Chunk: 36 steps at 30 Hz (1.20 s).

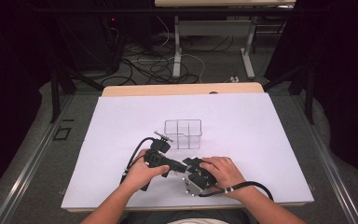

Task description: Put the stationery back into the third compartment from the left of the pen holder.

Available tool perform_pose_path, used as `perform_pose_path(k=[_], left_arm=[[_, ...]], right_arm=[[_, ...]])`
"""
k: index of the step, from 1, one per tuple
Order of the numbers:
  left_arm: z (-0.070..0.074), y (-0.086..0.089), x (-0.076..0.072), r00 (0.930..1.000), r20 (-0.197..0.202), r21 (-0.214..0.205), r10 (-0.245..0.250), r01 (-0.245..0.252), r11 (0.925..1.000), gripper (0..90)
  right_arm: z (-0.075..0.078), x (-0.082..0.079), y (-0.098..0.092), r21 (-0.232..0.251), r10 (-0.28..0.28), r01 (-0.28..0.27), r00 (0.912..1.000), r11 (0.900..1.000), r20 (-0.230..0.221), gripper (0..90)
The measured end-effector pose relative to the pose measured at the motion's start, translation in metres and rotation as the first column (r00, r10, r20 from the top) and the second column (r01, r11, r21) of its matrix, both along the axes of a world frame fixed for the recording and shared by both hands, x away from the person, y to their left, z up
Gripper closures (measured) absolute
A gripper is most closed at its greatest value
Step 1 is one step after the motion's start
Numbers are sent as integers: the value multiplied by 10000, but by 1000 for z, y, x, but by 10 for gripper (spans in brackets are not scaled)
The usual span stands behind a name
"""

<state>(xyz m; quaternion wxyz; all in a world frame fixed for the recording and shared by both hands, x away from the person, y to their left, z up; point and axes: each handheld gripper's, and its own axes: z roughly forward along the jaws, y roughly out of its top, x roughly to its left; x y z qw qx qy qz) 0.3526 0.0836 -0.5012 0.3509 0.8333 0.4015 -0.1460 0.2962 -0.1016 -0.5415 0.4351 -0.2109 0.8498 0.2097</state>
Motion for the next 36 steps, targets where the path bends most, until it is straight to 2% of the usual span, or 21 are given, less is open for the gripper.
perform_pose_path(k=[2,4,7,11,14,16,17,20,23,25,27,28,29,30,31,33,34,36], left_arm=[[1,4,1,9998,135,-25,144,-143,9999,528],[3,10,1,9994,204,-173,287,-284,9994,519],[4,17,3,9969,525,-338,589,-572,9978,484],[2,27,6,9903,1054,-101,904,-898,9959,450],[-1,33,7,9802,1584,63,1191,-1217,9926,420],[-3,37,10,9734,1913,230,1264,-1332,9908,410],[-5,39,10,9687,2052,327,1397,-1495,9882,402],[-10,46,13,9554,2438,548,1664,-1849,9812,386],[-14,54,16,9424,2859,837,1739,-2053,9751,373],[-14,56,17,9296,3073,970,2034,-2433,9651,334],[-14,59,18,9252,3154,1015,2111,-2541,9618,323],[-13,61,18,9192,3289,1026,2168,-2629,9593,318],[-13,61,18,9145,3376,1029,2231,-2715,9569,302],[-14,62,19,9126,3396,1028,2276,-2765,9555,277],[-15,63,19,9110,3375,906,2371,-2821,9551,250],[-16,63,19,9061,3496,993,2384,-2889,9522,184],[-18,63,20,9033,3640,1102,2271,-2838,9525,157],[-21,62,19,8953,3945,1493,2067,-2845,9470,153]], right_arm=[[1,1,0,-219,15,-17,10000,9998,-86,700],[-1,2,-1,-42,-27,27,10000,10000,-14,700],[0,3,-2,-233,-123,120,9999,9997,-113,700],[1,3,-3,-122,-170,168,9997,9998,-148,700],[0,3,-3,80,-182,182,9998,9998,-25,700],[2,3,-3,-96,-300,298,9994,9995,-143,700],[0,4,-3,98,-183,183,9998,9998,-54,700],[2,4,-4,63,-343,344,9993,9994,-162,700],[2,6,-5,588,-379,388,9991,9975,-172,700],[3,7,-7,1096,-535,591,9972,9922,-531,700],[6,9,-9,1307,-729,844,9932,9878,-904,700],[7,11,-9,1569,-642,770,9943,9846,-849,700],[9,14,-10,1811,-558,732,9935,9807,-993,700],[10,14,-11,2156,-699,942,9906,9719,-1177,700],[14,16,-11,2135,-685,940,9899,9724,-1242,700],[18,18,-13,2664,-863,1313,9809,9549,-1743,700],[20,20,-14,2859,-853,1354,9798,9486,-1808,700],[24,24,-15,3250,-839,1534,9723,9332,-2181,700]])
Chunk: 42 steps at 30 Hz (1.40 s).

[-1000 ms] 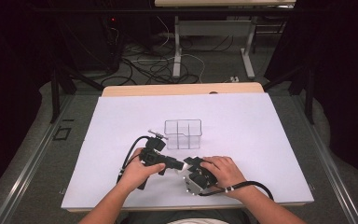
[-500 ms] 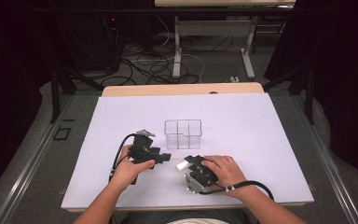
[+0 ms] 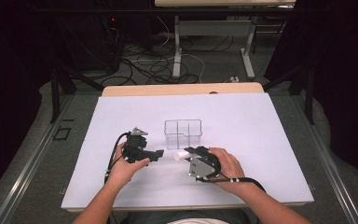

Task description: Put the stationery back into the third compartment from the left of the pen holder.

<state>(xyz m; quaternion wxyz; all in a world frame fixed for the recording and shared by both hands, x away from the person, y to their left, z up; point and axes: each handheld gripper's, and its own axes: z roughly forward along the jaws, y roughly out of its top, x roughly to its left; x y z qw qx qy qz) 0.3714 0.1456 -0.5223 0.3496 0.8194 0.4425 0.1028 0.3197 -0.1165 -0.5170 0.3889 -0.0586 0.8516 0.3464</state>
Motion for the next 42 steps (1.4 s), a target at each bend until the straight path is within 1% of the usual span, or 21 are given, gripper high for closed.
perform_pose_path(k=[1,2,6,8,10,12,15,19,21,24,25,26,27,28,30,31,32,36,40,41,42], left_arm=[[-2,0,0,9997,150,310,-186,181,9994,142],[-4,-1,0,9995,182,424,-262,254,9988,112],[-8,-1,-1,9979,217,620,-617,603,9963,10],[-8,-1,-1,9982,250,616,-552,535,9967,2],[-8,1,0,9977,395,663,-547,520,9964,2],[-8,3,0,9981,418,528,-464,442,9976,2],[-7,7,0,9977,581,441,-347,321,9985,2],[-7,10,0,9971,670,321,-369,349,9989,2],[-7,10,0,9968,700,275,-382,363,9990,2],[-7,11,0,9970,704,190,-330,317,9993,2],[-8,11,0,9969,711,178,-323,311,9994,2],[-8,11,0,9969,718,165,-317,306,9994,3],[-8,11,0,9970,714,107,-291,284,9995,2],[-8,11,1,9969,726,125,-295,286,9995,3],[-9,11,0,9972,693,94,-285,279,9996,3],[-9,11,0,9973,676,96,-288,283,9996,3],[-9,11,0,9973,667,107,-298,292,9995,3],[-9,11,0,9975,627,166,-312,302,9994,3],[-10,11,1,9974,646,149,-308,299,9994,3],[-10,11,1,9975,634,173,-316,306,9994,3],[-10,11,1,9976,612,195,-329,317,9993,3]], right_arm=[[2,2,-1,279,-83,87,9999,9996,-119,700],[4,4,-1,488,-185,197,9995,9986,-251,699],[13,11,-3,1624,-379,509,9959,9854,-821,700],[17,16,-4,2080,-428,651,9930,9760,-1101,700],[21,20,-5,2569,-466,804,9897,9631,-1351,699],[24,26,-6,3031,-531,1008,9854,9476,-1618,699],[28,35,-9,3749,-570,1305,9780,9179,-2008,700],[29,48,-16,4615,-774,2064,9560,8628,-2829,700],[29,54,-19,5034,-854,2501,9411,8270,-3272,700],[28,62,-23,5364,-951,2969,9237,7900,-3712,700],[27,65,-25,5417,-957,3089,9178,7818,-3853,700],[27,67,-26,5538,-995,3226,9136,7677,-3943,700],[26,69,-27,5593,-1022,3301,9113,7604,-3989,699],[26,71,-27,5682,-1028,3438,9052,7476,-4124,700],[24,74,-29,5703,-1086,3613,8973,7377,-4279,700],[23,75,-29,5774,-1065,3712,8920,7272,-4394,699],[22,77,-29,5793,-1067,3764,8893,7230,-4446,699],[16,83,-28,5681,-1149,3922,8798,7235,-4612,699],[11,86,-26,5600,-1205,4124,8669,7185,-4838,699],[10,87,-25,5577,-1203,4072,8696,7233,-4789,699],[9,88,-25,5523,-1214,4119,8655,7248,-4860,699]])
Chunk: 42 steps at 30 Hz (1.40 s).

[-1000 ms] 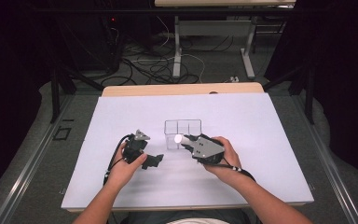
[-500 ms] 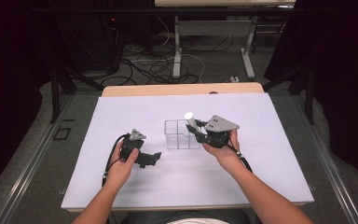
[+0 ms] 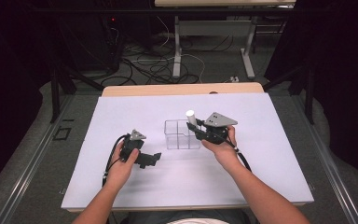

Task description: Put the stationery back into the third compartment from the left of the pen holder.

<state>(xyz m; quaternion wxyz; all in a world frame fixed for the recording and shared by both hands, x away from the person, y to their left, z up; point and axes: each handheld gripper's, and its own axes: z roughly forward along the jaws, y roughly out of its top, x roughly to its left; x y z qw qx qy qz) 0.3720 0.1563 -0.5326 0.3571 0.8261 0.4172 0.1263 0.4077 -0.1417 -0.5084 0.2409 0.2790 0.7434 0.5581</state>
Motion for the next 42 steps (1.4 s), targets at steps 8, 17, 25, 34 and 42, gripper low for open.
perform_pose_path(k=[8,17,25,34,42], left_arm=[[0,0,0,10000,5,-4,-18,18,10000,4],[0,-1,0,10000,-26,8,-73,73,10000,4],[0,1,0,10000,-50,-19,-18,18,10000,4],[1,3,1,9999,23,-124,157,-157,9998,4],[2,5,1,9997,30,-213,228,-227,9995,4]], right_arm=[[-7,3,-1,-129,-134,130,9994,9998,-312,698],[-10,4,-1,-124,-79,74,9991,9999,-418,696],[-7,1,-2,-200,20,-30,9988,9998,-489,588],[9,-12,-14,403,-237,246,9995,9989,-219,389],[21,-22,-34,181,-957,971,9932,9951,-656,232]])
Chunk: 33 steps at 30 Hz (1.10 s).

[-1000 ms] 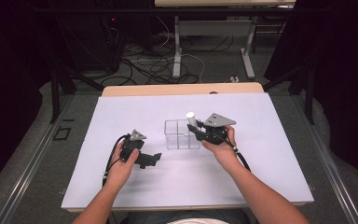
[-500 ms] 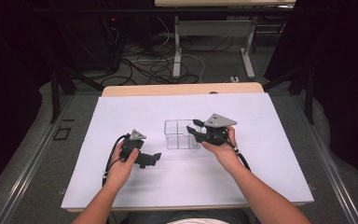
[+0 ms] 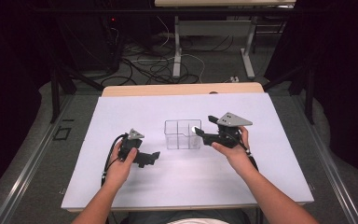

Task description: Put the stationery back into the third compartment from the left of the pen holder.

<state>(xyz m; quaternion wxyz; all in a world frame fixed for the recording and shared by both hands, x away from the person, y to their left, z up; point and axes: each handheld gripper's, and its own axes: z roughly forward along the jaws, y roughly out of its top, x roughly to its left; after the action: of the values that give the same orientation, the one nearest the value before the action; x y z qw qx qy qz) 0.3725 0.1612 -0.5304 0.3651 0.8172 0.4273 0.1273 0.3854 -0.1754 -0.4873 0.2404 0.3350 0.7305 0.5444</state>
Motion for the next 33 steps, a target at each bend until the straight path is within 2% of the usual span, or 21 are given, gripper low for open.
perform_pose_path(k=[7,9,10,11,13,15,16,18,19,21,27,29,33], left_arm=[[2,3,0,10000,75,-5,62,-62,10000,4],[3,4,0,9999,88,50,134,-134,9999,3],[3,5,0,9999,67,-74,149,-148,9999,4],[4,6,1,9998,88,-46,189,-188,9998,4],[4,8,1,9996,129,-111,240,-238,9997,4],[5,10,0,9992,101,-137,380,-379,9992,4],[5,11,0,9992,110,-224,375,-373,9991,4],[6,13,0,9987,74,-258,513,-511,9984,4],[6,13,0,9987,74,-258,513,-511,9984,4],[6,16,1,9981,151,-304,605,-600,9977,4],[7,20,1,9972,195,-421,718,-710,9966,4],[7,21,2,9971,221,-328,734,-726,9968,4],[7,23,3,9967,219,-379,782,-773,9963,4]], right_arm=[[4,-7,-23,-35,-732,732,9970,9973,-269,150],[4,-8,-30,-237,-823,815,9959,9964,-370,145],[4,-9,-33,-421,-894,879,9953,9952,-358,142],[4,-9,-36,-383,-979,965,9945,9946,-383,132],[4,-10,-43,-372,-1116,1094,9917,9933,-642,77],[4,-10,-49,-475,-1312,1272,9868,9907,-950,0],[3,-11,-52,-600,-1570,1508,9807,9867,-1168,0],[1,-11,-59,-827,-1876,1785,9749,9805,-1200,0],[1,-11,-59,-827,-1876,1785,9749,9805,-1200,0],[-5,-10,-69,-944,-2213,2106,9674,9730,-1231,0],[-16,-7,-83,-1000,-2722,2592,9503,9606,-1512,0],[-20,-5,-87,-1021,-2807,2670,9464,9583,-1601,0],[-26,-5,-97,-1045,-3212,3065,9295,9461,-1814,0]])
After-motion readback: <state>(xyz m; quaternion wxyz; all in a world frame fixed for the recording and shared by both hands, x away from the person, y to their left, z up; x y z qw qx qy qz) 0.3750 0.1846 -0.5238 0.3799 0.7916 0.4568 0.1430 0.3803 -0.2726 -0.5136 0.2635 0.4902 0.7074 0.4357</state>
